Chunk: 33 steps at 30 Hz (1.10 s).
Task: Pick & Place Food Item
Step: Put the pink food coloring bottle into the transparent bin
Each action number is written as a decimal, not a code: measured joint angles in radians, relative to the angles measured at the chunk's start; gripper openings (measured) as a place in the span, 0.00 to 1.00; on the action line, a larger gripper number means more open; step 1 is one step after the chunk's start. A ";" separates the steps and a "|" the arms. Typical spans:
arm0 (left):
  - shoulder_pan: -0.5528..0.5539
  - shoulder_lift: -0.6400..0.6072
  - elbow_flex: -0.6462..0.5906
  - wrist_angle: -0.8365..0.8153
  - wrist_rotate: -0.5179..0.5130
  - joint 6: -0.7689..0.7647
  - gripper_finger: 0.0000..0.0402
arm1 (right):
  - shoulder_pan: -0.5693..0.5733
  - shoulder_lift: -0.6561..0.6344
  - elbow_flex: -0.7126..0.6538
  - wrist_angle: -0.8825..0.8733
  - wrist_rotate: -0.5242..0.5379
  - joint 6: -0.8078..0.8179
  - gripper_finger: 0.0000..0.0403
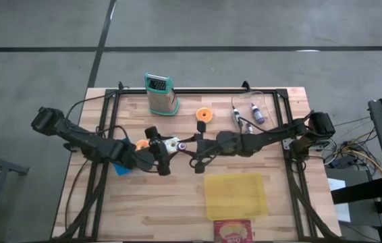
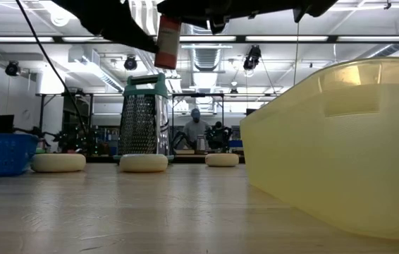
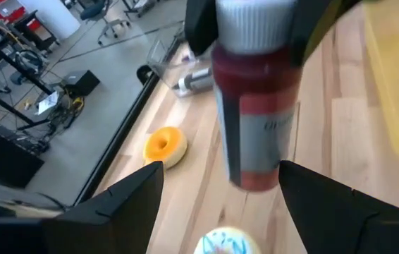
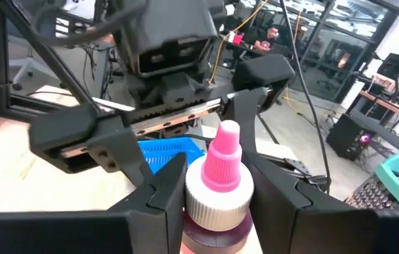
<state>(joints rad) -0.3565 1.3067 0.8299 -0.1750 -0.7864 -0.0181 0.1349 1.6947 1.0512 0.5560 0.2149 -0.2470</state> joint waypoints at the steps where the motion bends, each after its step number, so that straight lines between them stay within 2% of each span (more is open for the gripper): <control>1: 0.000 0.000 0.000 -0.014 0.000 -0.002 0.71 | 0.000 0.000 0.000 0.000 -0.001 0.000 0.30; 8: 0.000 0.000 0.000 -0.116 0.000 -0.053 0.71 | 0.000 0.000 0.000 -0.001 0.003 -0.008 0.30; 11: 0.000 0.000 0.000 -0.149 0.000 -0.090 0.71 | 0.001 0.000 0.000 -0.002 0.072 -0.021 0.29; 21: 0.000 0.000 0.000 -0.190 0.001 -0.154 0.71 | 0.001 -0.054 0.000 -0.105 0.375 0.034 0.31; 28: 0.000 0.000 0.000 -0.193 0.002 -0.156 0.71 | 0.000 -0.091 0.000 -0.173 0.711 0.037 0.30; 33: 0.000 0.000 0.000 -0.193 0.004 -0.158 0.71 | 0.000 -0.115 0.000 -0.255 0.879 0.035 0.34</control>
<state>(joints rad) -0.3561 1.3064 0.8299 -0.3682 -0.7823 -0.1764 0.1345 1.5799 1.0515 0.3010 1.0942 -0.2119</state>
